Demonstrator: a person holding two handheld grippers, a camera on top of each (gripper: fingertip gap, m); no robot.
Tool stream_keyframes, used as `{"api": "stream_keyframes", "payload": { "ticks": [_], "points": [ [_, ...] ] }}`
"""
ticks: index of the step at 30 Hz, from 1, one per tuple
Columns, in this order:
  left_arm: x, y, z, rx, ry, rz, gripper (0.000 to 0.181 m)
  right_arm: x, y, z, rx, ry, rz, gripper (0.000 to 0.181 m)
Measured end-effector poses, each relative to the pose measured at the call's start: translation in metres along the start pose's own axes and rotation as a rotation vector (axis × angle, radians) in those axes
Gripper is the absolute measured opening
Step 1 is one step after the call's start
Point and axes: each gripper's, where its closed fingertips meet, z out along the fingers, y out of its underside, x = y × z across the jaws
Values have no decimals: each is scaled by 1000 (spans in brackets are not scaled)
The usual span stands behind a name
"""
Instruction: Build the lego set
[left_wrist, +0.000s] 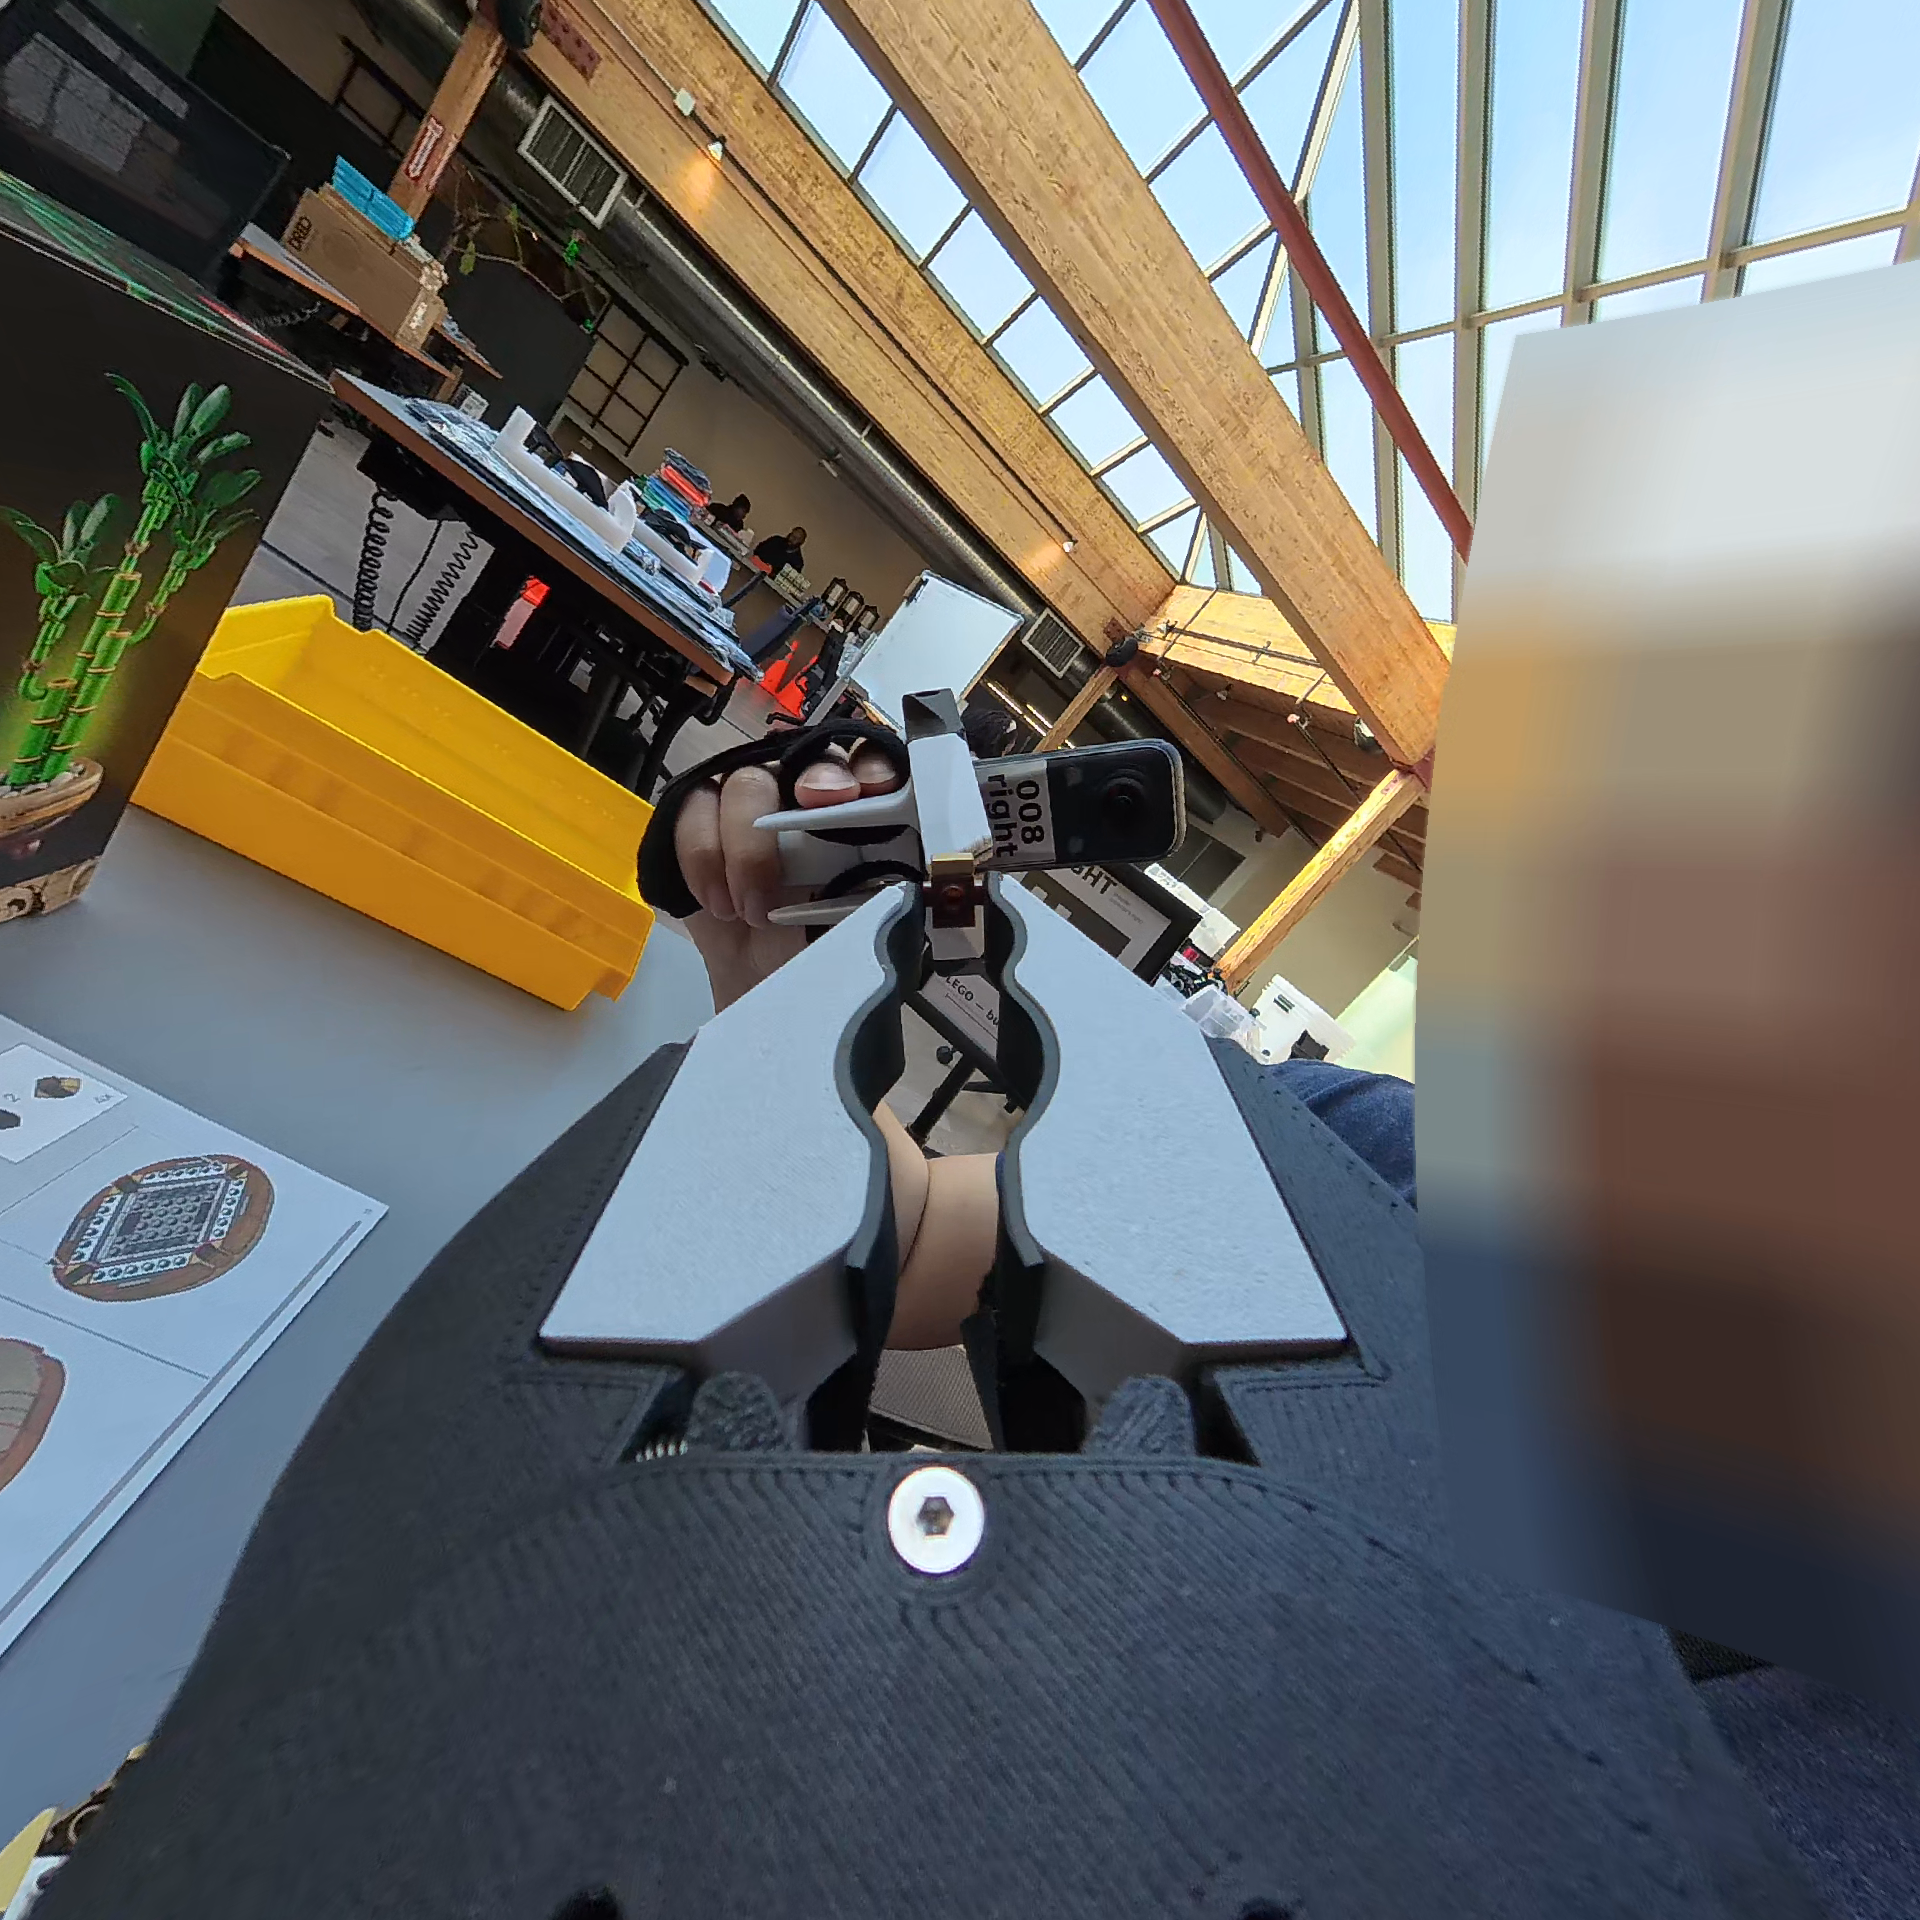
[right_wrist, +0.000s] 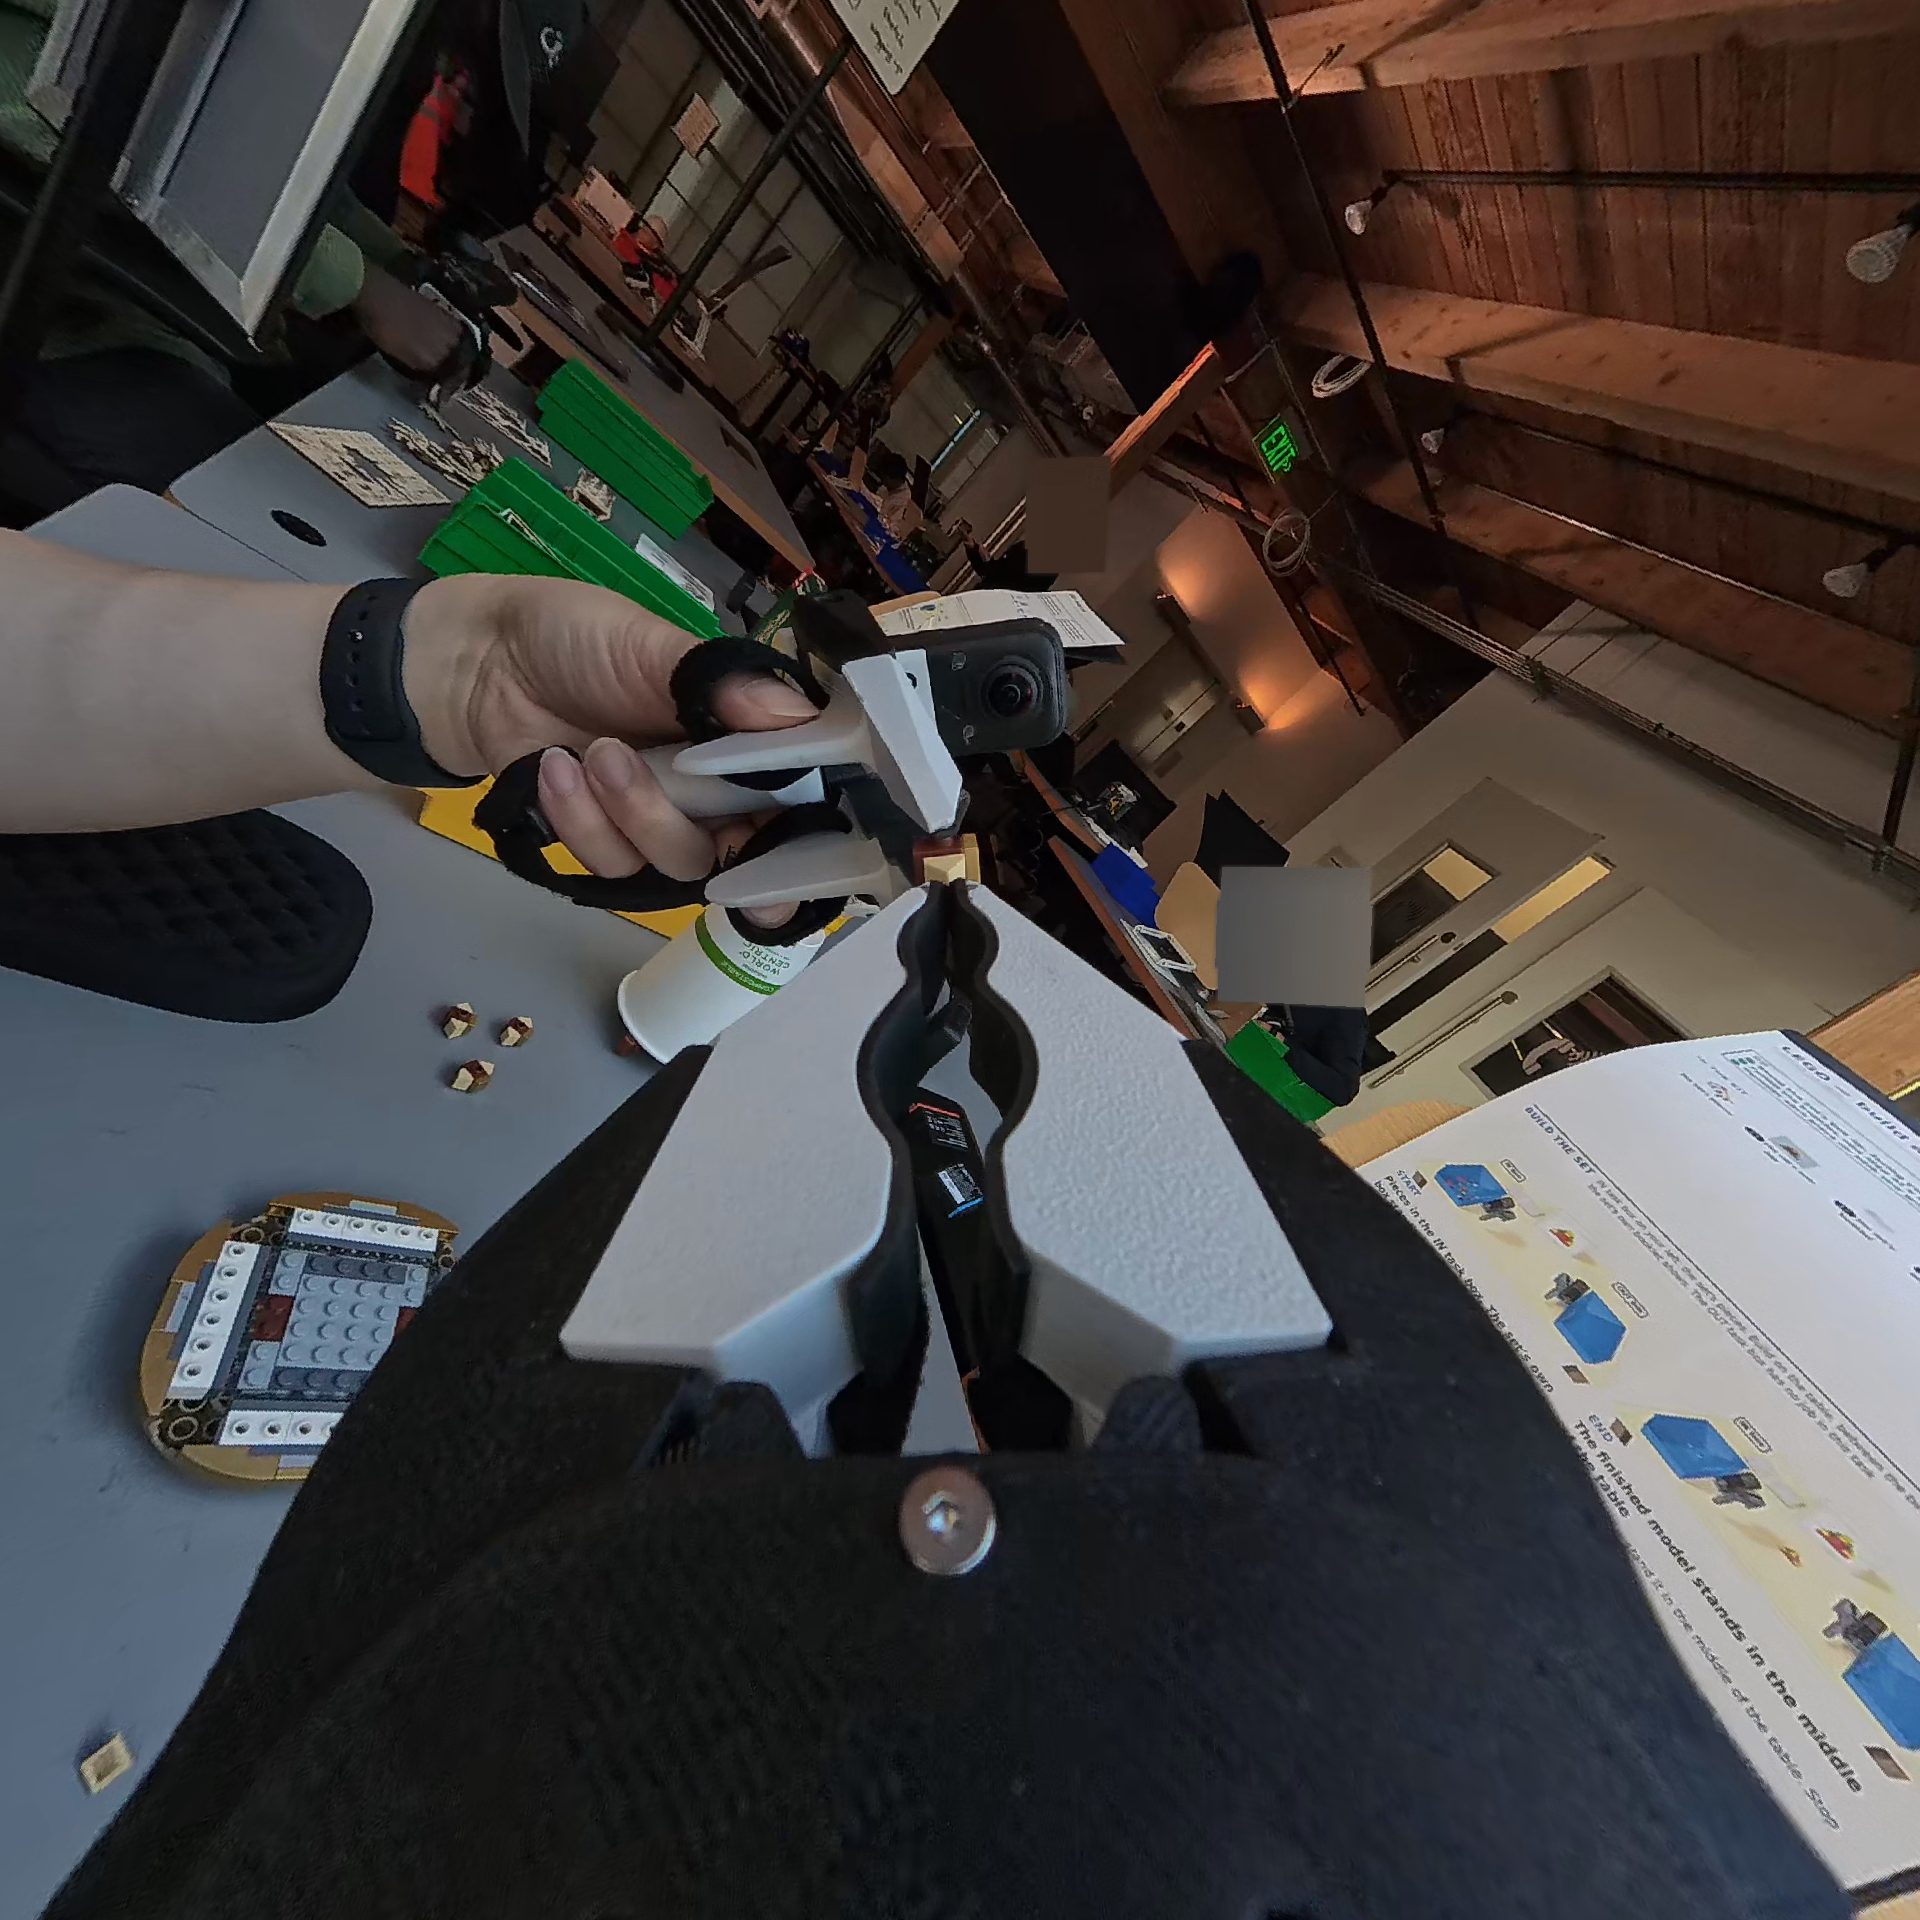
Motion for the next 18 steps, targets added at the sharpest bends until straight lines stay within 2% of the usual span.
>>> {"api": "stream_keyframes", "payload": {
  "ticks": [1, 14, 16, 18],
  "points": [
    [0, 0, 0, 0, -2, 2, 9, 0, 0, 0, 1, 1, 0, 0],
    [-6, -2, -1, 2, -77, 91, 9, 1, 6, 2, -56, 3, 46, 0],
    [-11, -3, 0, 13, -112, 119, 8, -7, 8, 5, -77, -36, 39, 0],
    [-28, 13, 10, -70, -189, 136, 9, -28, 4, 18, -70, -115, 13, 0]
  ]
}}
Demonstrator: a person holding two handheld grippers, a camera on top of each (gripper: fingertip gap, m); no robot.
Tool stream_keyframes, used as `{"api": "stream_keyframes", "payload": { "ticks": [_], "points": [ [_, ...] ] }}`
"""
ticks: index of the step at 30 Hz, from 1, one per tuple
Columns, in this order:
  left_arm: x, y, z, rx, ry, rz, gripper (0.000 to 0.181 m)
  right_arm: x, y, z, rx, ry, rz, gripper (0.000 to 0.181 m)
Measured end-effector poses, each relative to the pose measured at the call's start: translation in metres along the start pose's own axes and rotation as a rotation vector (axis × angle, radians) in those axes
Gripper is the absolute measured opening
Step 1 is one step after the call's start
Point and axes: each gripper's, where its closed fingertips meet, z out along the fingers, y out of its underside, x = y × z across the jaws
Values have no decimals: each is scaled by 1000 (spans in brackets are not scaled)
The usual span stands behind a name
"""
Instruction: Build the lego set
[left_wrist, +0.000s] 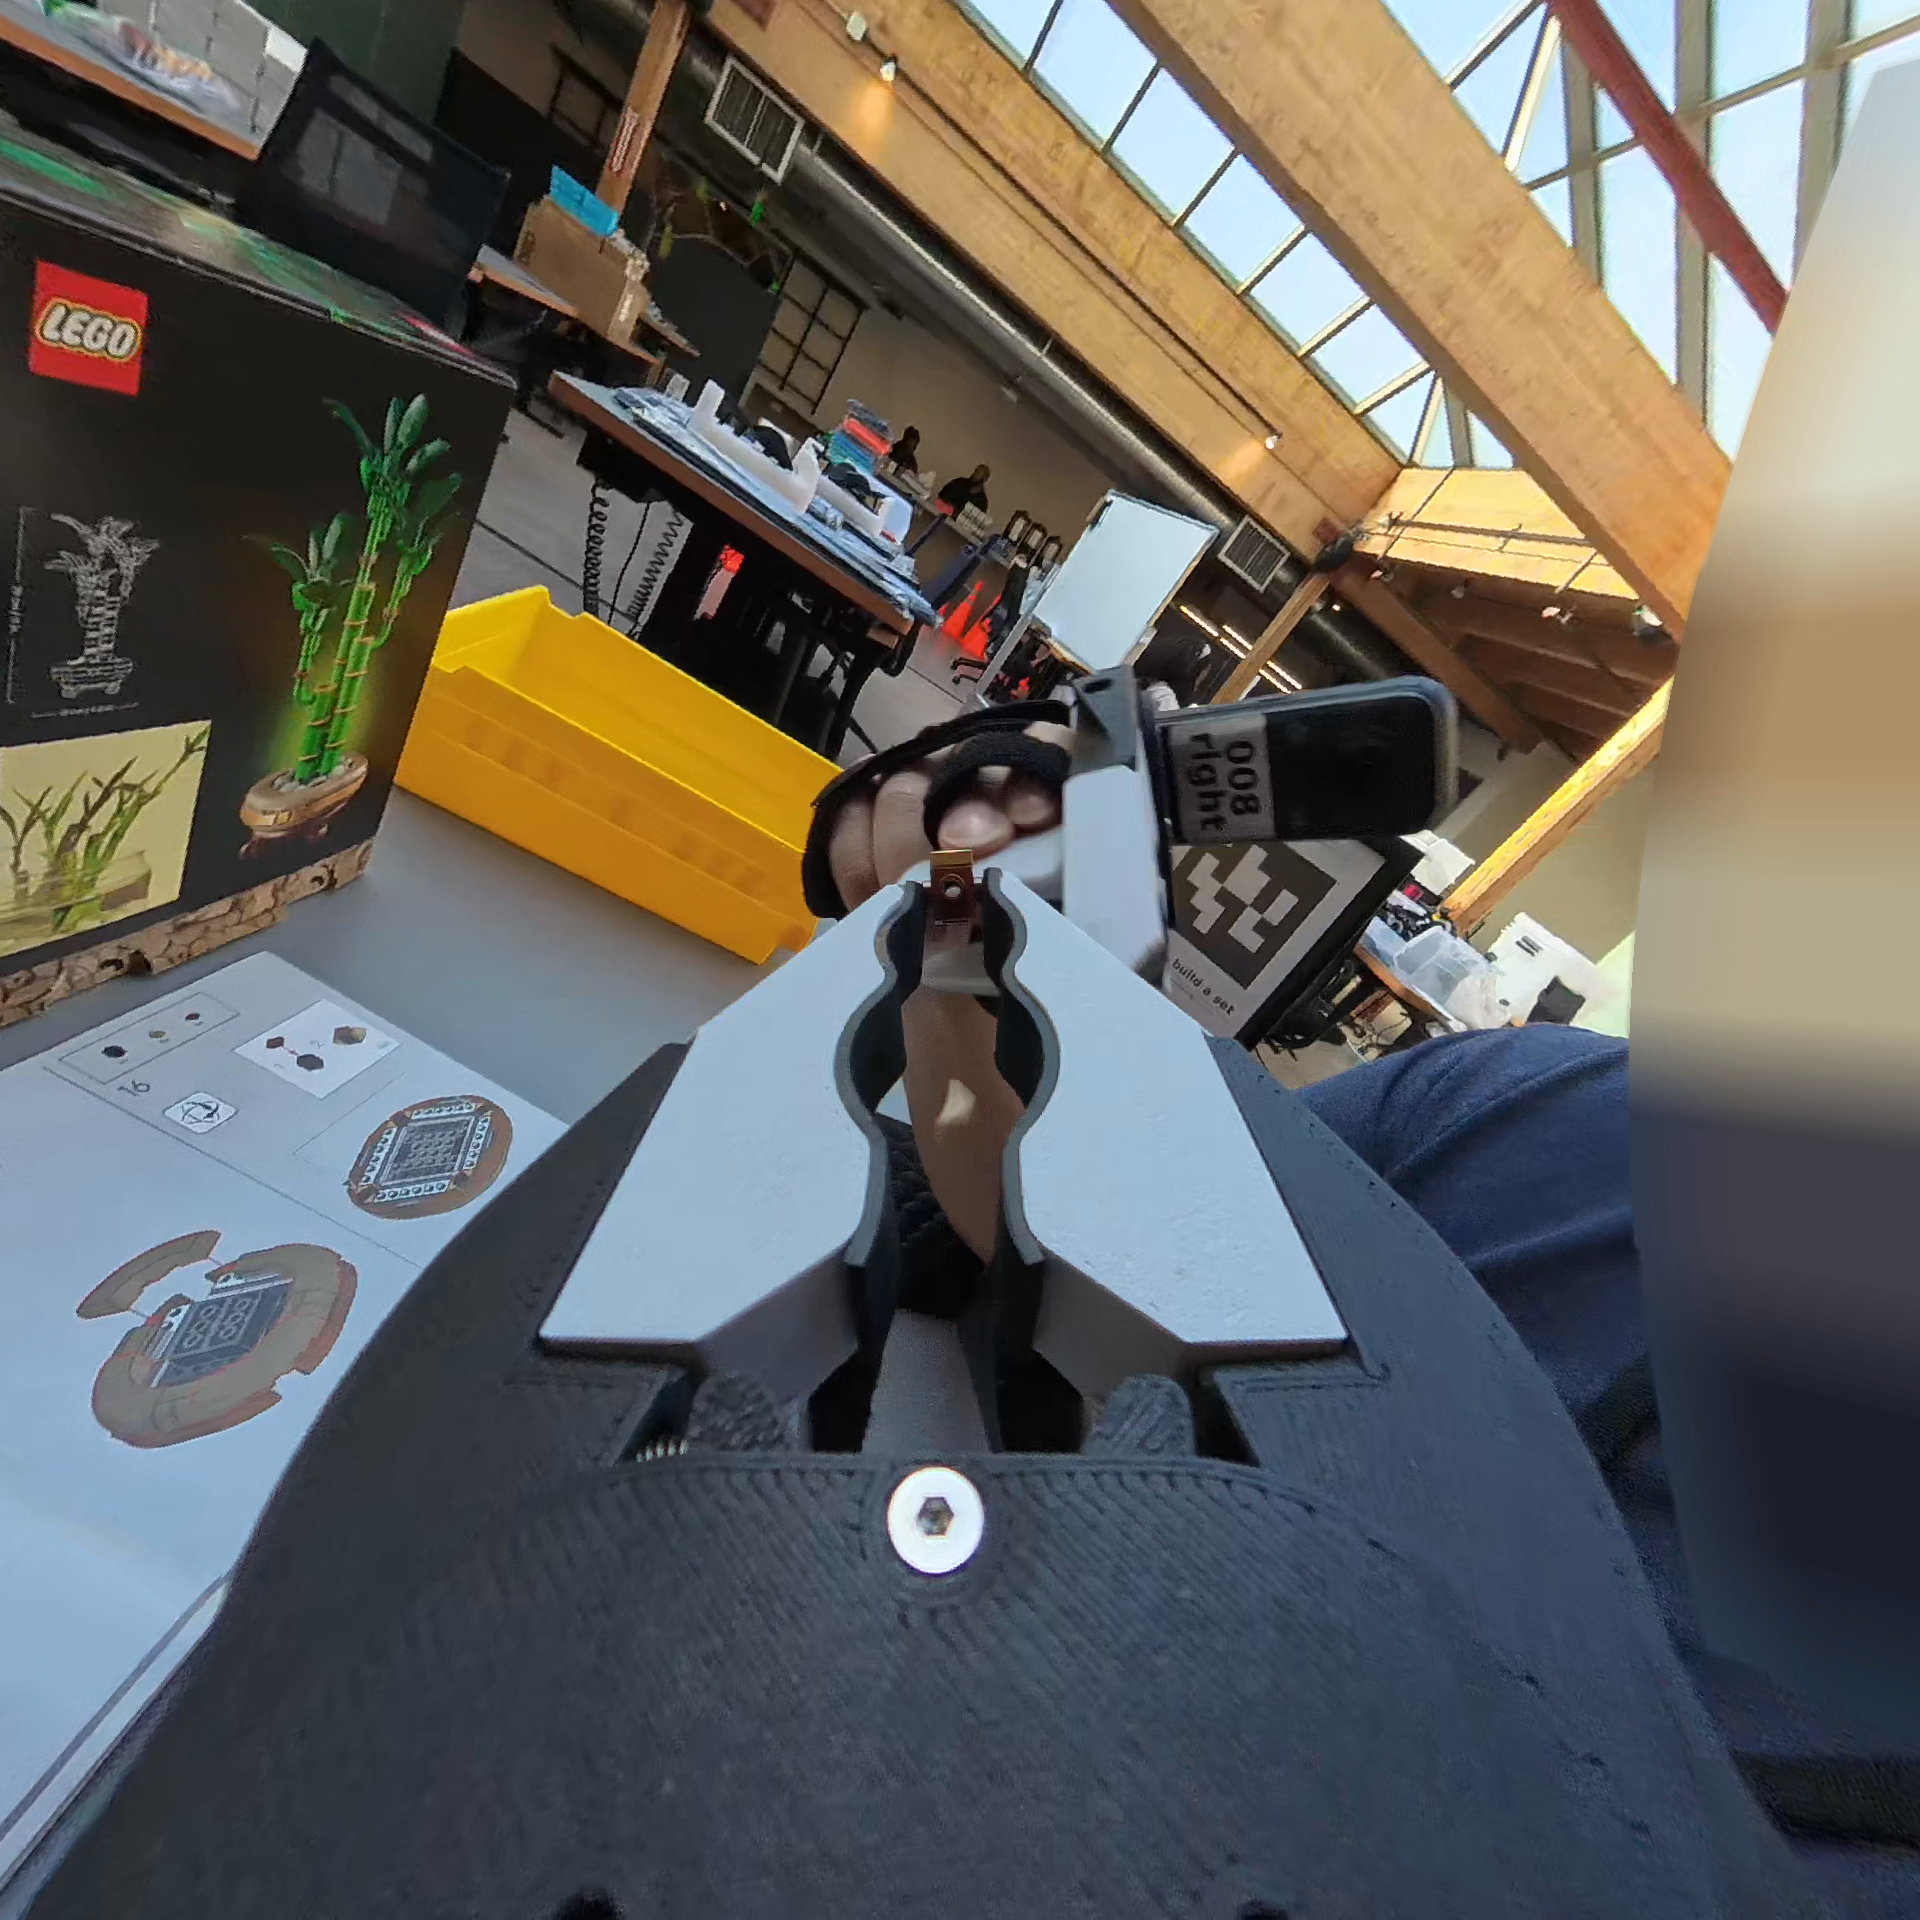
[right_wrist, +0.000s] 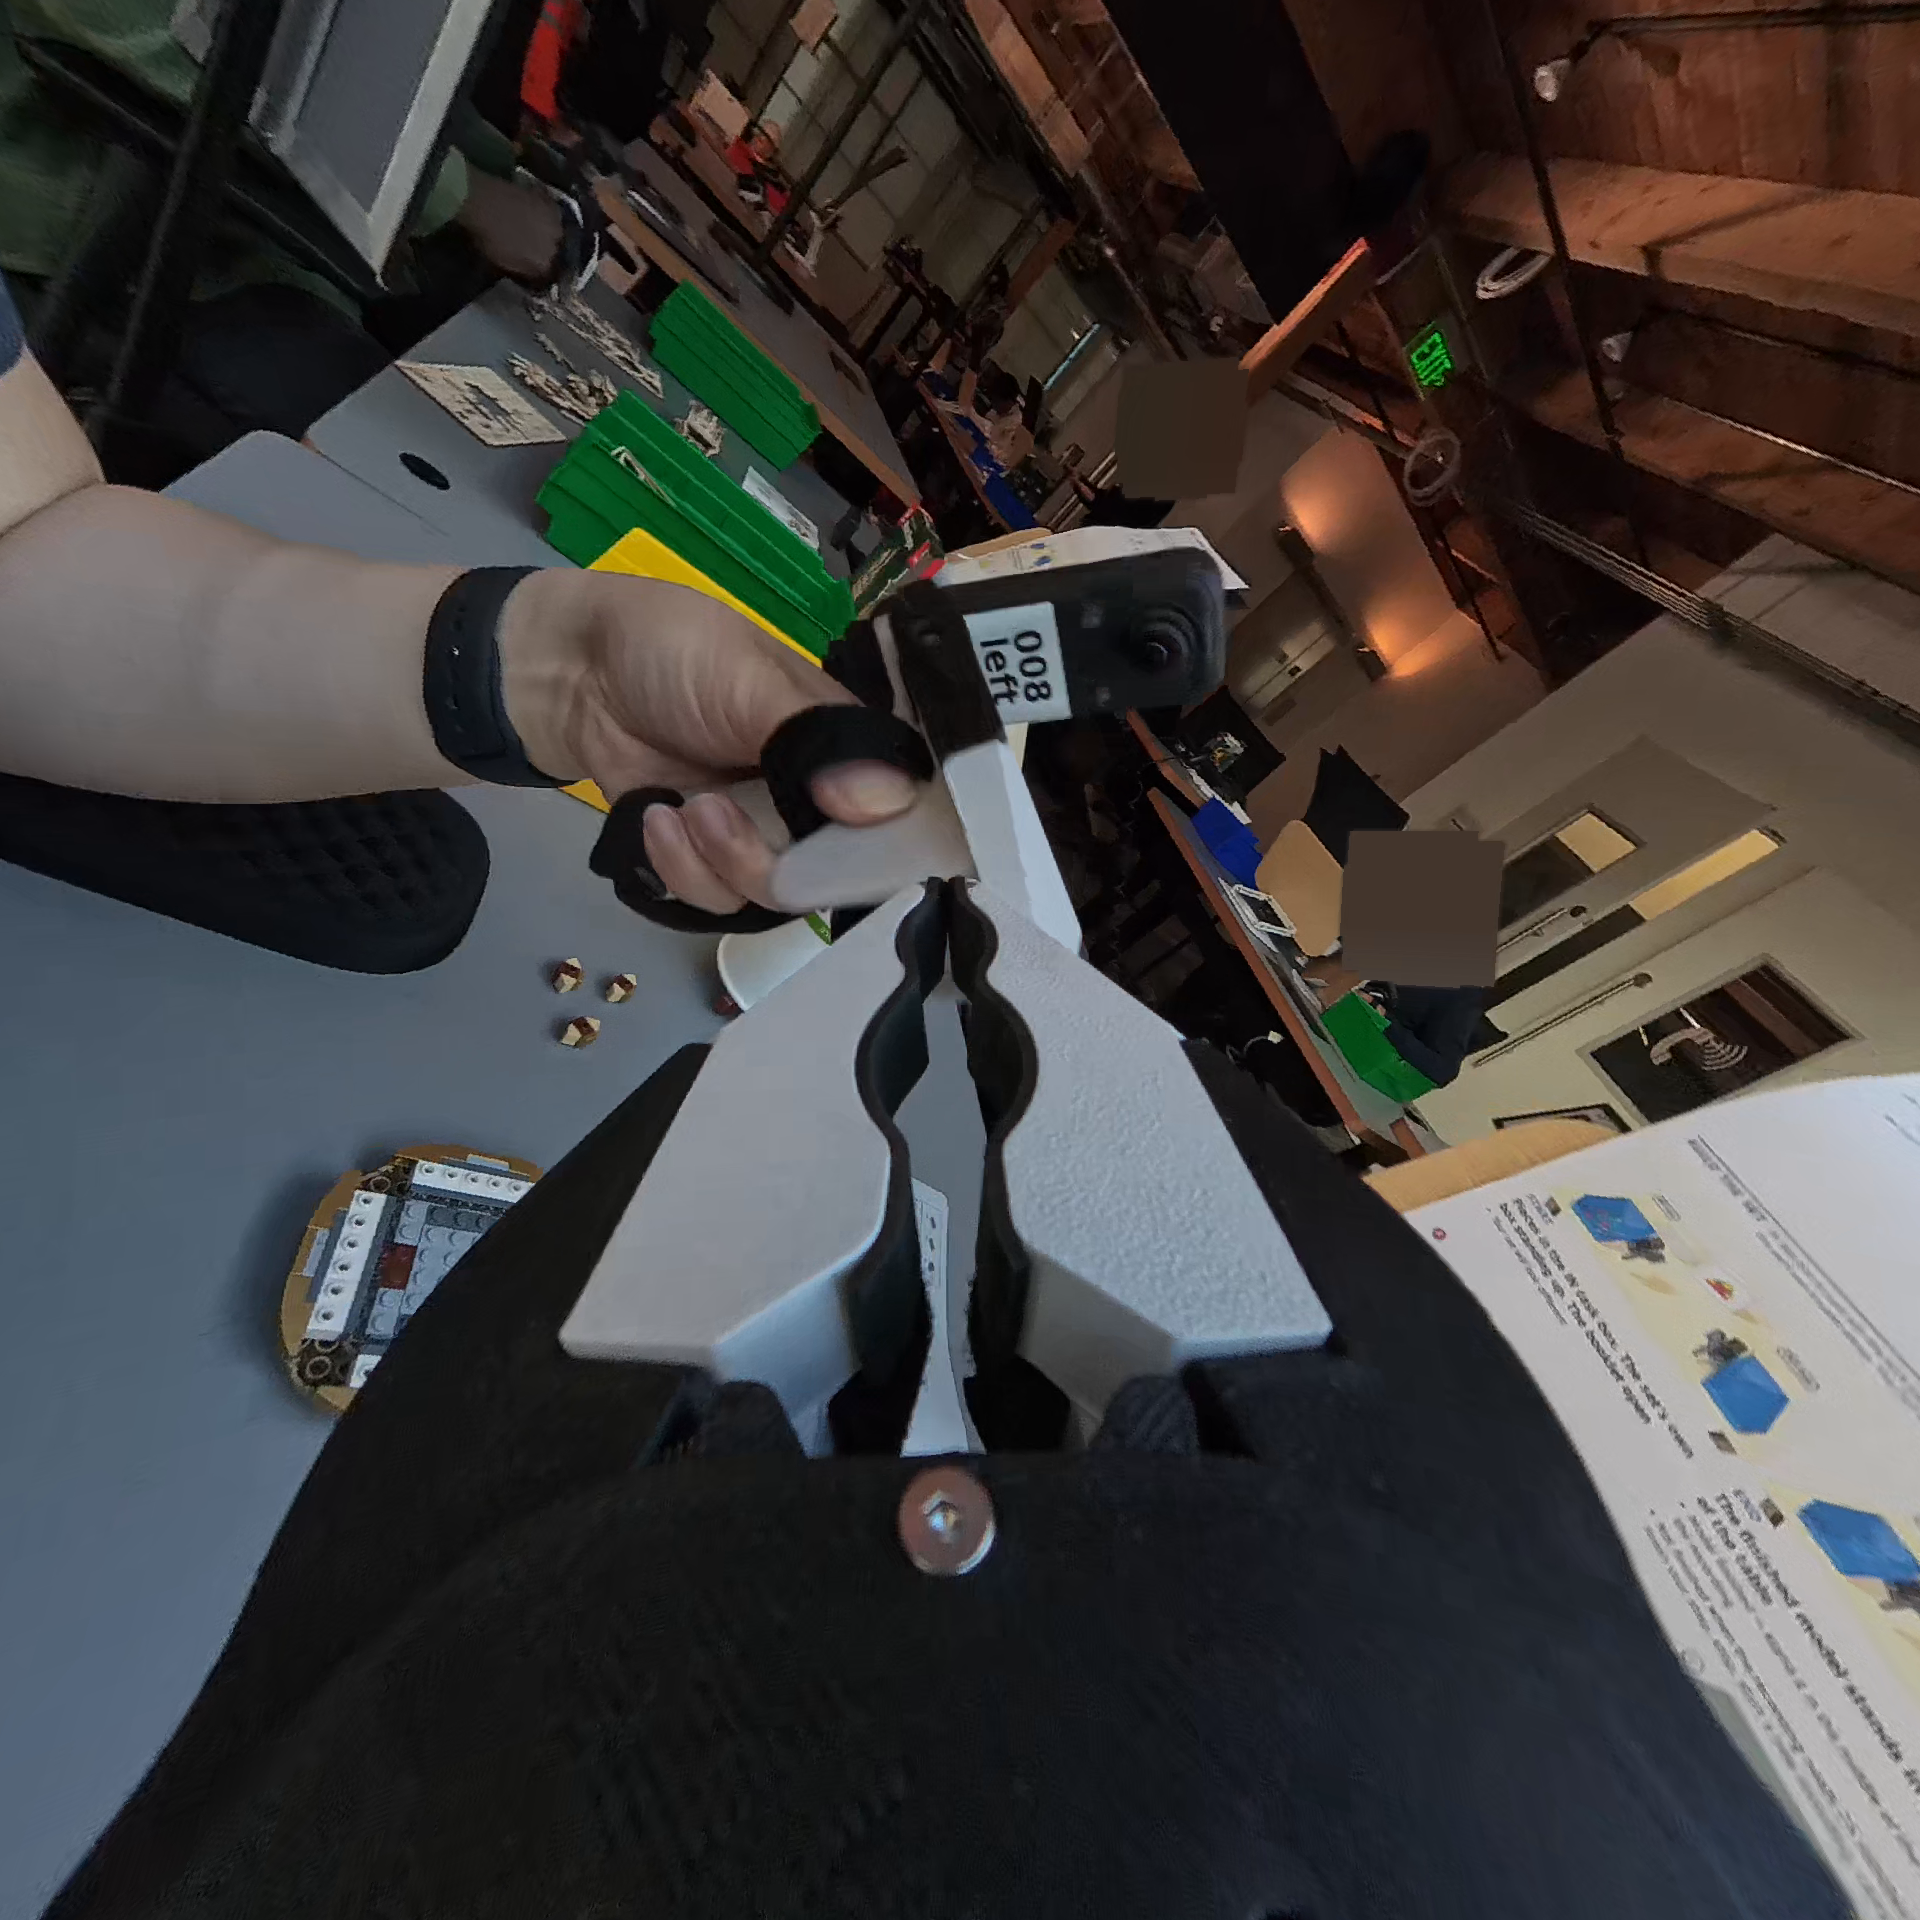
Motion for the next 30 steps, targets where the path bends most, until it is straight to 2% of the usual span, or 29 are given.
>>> {"api": "stream_keyframes", "payload": {
  "ticks": [2, 4, 8, 11, 20, 24, 27, 30],
  "points": [
    [-5, -1, 1, 18, 18, -43, 9, -1, 2, 9, -73, 53, -92, 0],
    [-10, -6, -7, 41, 35, -89, 9, 5, 15, 4, -174, 70, -96, 0],
    [-28, -16, -24, 94, -19, -108, 9, 25, 28, -18, -183, 92, 36, 0],
    [-37, -18, -33, 103, -48, -119, 9, 34, 41, -27, -225, 126, 58, 0],
    [-37, -16, -36, 79, -61, -107, 10, 34, 73, -32, -302, 87, 183, 0],
    [-39, -17, -37, 74, -82, -90, 9, 34, 70, -41, -294, 65, 302, 14],
    [-40, -17, -40, 64, -120, -58, 9, 26, 84, -50, -387, 40, 459, 31],
    [-40, -20, -43, 61, -153, -9, 9, 17, 108, -62, -484, 138, 478, 27]
  ]
}}
